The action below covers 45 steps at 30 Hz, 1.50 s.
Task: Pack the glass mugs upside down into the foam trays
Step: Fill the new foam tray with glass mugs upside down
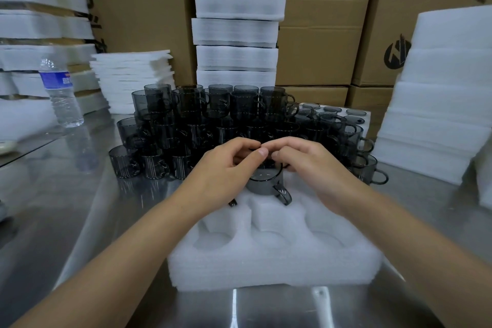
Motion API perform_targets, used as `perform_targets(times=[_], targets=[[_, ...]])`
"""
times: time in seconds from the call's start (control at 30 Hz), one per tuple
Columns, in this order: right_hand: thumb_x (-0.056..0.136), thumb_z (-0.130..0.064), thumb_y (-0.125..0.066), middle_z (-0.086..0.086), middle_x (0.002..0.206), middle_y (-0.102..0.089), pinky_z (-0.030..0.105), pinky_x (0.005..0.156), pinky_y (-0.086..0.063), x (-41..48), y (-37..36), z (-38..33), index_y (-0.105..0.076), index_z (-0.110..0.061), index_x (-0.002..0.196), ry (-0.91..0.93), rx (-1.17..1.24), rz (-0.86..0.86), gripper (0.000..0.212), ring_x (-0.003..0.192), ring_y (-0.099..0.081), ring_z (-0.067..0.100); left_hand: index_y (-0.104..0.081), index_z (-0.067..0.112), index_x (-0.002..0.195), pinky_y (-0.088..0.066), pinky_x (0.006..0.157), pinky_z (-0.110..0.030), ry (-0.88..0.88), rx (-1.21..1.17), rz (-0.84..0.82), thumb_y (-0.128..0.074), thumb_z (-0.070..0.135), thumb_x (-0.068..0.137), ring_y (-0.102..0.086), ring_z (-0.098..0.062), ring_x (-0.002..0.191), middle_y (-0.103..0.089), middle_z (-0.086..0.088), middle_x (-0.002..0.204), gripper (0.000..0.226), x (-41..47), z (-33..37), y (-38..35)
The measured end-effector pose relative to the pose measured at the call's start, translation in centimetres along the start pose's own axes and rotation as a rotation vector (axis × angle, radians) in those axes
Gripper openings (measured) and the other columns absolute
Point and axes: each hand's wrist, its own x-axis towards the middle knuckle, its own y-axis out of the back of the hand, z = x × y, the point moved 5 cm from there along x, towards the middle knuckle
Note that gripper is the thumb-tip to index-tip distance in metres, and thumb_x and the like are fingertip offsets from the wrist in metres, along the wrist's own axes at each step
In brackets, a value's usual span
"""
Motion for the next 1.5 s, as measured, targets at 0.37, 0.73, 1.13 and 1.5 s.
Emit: perform_targets(times=[0.37, 0.73, 1.13, 1.5], targets=[[0.09, -0.01, -0.059, -0.012, 0.088, -0.063, 0.005, 0.065, -0.041, 0.0, 0.5, 0.5, -0.066, -0.034, 0.087, -0.009, -0.137, 0.081, 0.025, 0.081, -0.057, -0.003, -0.064, 0.03, 0.112, -0.034, 0.074, -0.005, 0.077, 0.124, 0.139, -0.054, 0.021, 0.093, -0.053, 0.005, 0.092, -0.056, 0.028, 0.091, 0.023, 0.5, -1.2, 0.9], [0.085, 0.008, -0.054, -0.008, 0.097, -0.063, 0.005, 0.072, -0.045, 0.0, 0.2, 0.6, -0.065, -0.034, 0.089, 0.025, -0.208, 0.011, 0.043, 0.074, -0.055, -0.008, -0.061, 0.033, 0.115, -0.037, 0.071, -0.006, 0.08, 0.25, 0.028, -0.059, 0.022, 0.089, -0.053, 0.005, 0.092, -0.057, 0.023, 0.106, 0.029, 0.3, -1.2, 0.5], [0.087, -0.001, -0.049, -0.012, 0.09, -0.066, 0.017, 0.077, -0.046, -0.9, -0.7, -0.2, -0.065, -0.035, 0.079, 0.08, -0.535, -0.076, 0.039, 0.092, -0.058, 0.01, -0.059, 0.038, 0.119, -0.046, 0.095, -0.033, 0.132, 0.361, -0.131, -0.059, 0.046, 0.085, -0.058, -0.006, 0.104, -0.061, 0.021, 0.117, 0.035, 0.0, -1.2, -0.2], [0.09, -0.018, -0.053, -0.01, 0.097, -0.059, 0.024, 0.086, -0.034, -1.2, -1.7, -0.7, -0.068, -0.025, 0.096, 0.233, -0.802, -0.118, 0.017, 0.1, -0.044, 0.012, -0.061, 0.04, 0.112, -0.044, 0.086, -0.031, 0.107, 0.369, -0.173, -0.058, 0.061, 0.072, -0.049, -0.006, 0.082, -0.063, 0.022, 0.104, 0.045, -0.1, -1.0, -0.4]])
